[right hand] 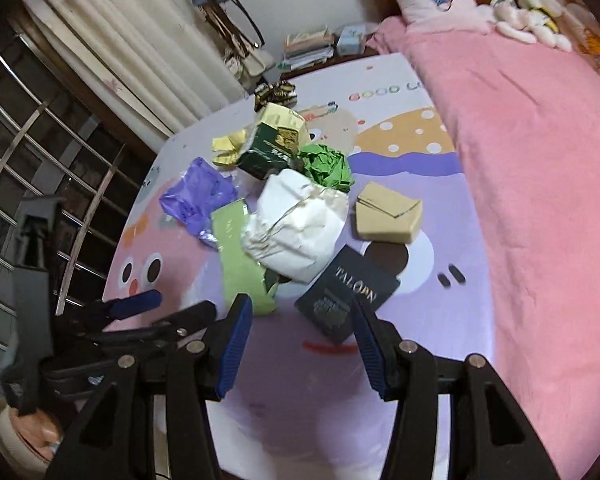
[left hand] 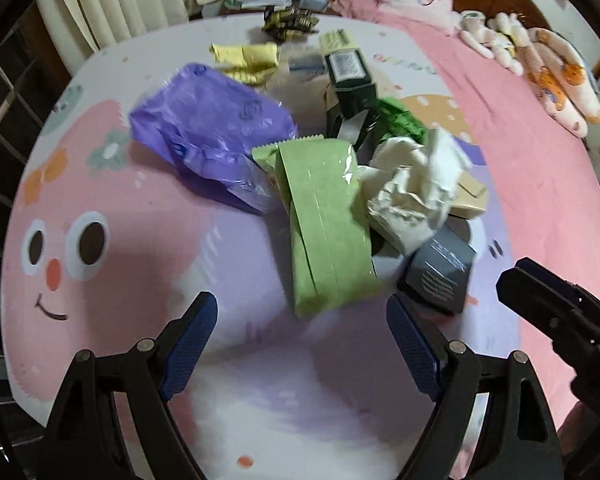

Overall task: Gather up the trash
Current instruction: 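Move both tools back toward the remaining trash on the table, then grasp the green wrapper with the left tool while the right tool grasps crumpled paper, then carry the green wrapper and crumpled paper over the bin and open both tools, then move both tools back over the table toward the black box and cardboard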

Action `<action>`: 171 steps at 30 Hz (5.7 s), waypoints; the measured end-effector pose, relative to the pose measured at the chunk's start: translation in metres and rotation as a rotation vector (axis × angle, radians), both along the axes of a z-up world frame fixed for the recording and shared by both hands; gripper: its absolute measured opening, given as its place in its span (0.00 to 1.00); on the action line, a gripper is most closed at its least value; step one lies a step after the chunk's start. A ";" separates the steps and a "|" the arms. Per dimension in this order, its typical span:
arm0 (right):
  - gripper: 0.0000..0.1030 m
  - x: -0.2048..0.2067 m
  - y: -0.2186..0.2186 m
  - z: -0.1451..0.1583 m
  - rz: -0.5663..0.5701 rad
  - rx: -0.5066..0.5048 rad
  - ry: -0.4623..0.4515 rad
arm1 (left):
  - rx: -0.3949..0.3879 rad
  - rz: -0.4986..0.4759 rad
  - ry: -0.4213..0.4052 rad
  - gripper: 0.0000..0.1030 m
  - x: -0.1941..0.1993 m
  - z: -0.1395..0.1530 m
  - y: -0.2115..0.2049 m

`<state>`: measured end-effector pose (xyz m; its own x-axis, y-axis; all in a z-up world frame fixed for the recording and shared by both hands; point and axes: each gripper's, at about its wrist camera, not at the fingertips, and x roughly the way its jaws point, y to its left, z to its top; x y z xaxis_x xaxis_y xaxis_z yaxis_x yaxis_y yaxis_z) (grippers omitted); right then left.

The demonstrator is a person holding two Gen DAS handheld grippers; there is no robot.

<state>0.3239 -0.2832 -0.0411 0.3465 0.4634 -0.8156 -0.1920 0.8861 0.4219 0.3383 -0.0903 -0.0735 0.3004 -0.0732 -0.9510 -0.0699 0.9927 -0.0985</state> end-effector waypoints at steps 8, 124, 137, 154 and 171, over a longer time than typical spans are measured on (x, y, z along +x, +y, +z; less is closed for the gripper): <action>0.57 0.038 0.005 -0.019 0.062 0.036 0.049 | -0.035 0.061 0.045 0.83 0.030 -0.036 -0.006; 0.35 -0.362 0.070 -0.321 -0.363 0.005 0.416 | -0.087 -0.358 0.278 0.37 -0.317 -0.297 0.036; 0.40 -0.327 0.081 -0.367 -0.318 -0.011 0.449 | -0.057 -0.309 0.232 0.87 -0.292 -0.315 0.059; 0.72 -0.315 0.109 -0.307 -0.236 -0.076 0.401 | 0.006 -0.225 0.103 0.87 -0.292 -0.222 0.086; 0.72 -0.349 0.099 -0.090 -0.278 -0.074 0.126 | -0.004 -0.216 -0.069 0.87 -0.297 -0.013 0.108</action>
